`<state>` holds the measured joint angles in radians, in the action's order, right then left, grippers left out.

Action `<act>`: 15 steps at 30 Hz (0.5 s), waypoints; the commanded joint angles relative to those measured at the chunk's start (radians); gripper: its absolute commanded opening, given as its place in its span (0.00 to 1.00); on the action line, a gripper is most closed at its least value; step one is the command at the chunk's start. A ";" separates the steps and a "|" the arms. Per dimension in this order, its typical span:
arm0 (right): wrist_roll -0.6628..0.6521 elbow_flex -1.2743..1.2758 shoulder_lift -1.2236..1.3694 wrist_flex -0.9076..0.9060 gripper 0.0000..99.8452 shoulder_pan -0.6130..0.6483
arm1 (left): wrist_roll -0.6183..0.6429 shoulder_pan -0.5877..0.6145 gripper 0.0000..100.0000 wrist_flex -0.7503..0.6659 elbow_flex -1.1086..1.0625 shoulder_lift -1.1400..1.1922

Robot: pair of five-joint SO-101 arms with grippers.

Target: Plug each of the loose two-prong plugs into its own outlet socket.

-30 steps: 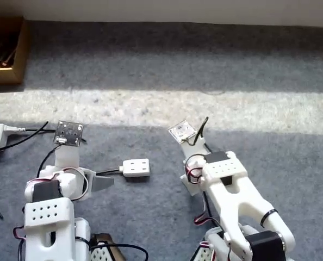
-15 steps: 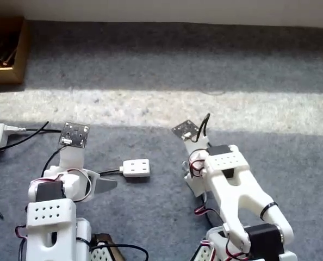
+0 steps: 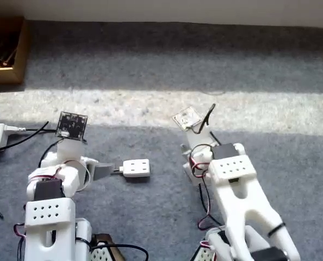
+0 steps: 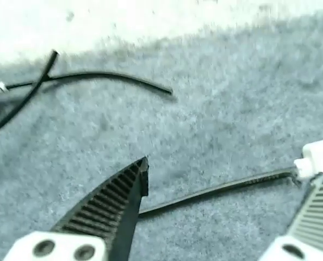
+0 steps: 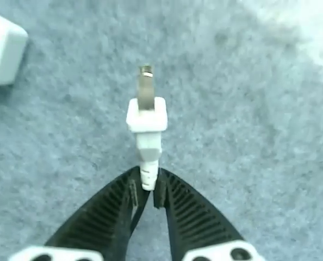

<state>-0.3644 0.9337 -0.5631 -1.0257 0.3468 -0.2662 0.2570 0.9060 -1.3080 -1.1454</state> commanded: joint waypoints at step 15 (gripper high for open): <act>0.068 -0.177 -0.360 -0.050 0.01 0.521 | 0.005 -0.050 0.43 0.064 0.424 -0.013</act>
<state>-0.2938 0.7710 -0.9574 -1.1285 0.8270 -0.2662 0.2248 0.9643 -0.9444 -1.1454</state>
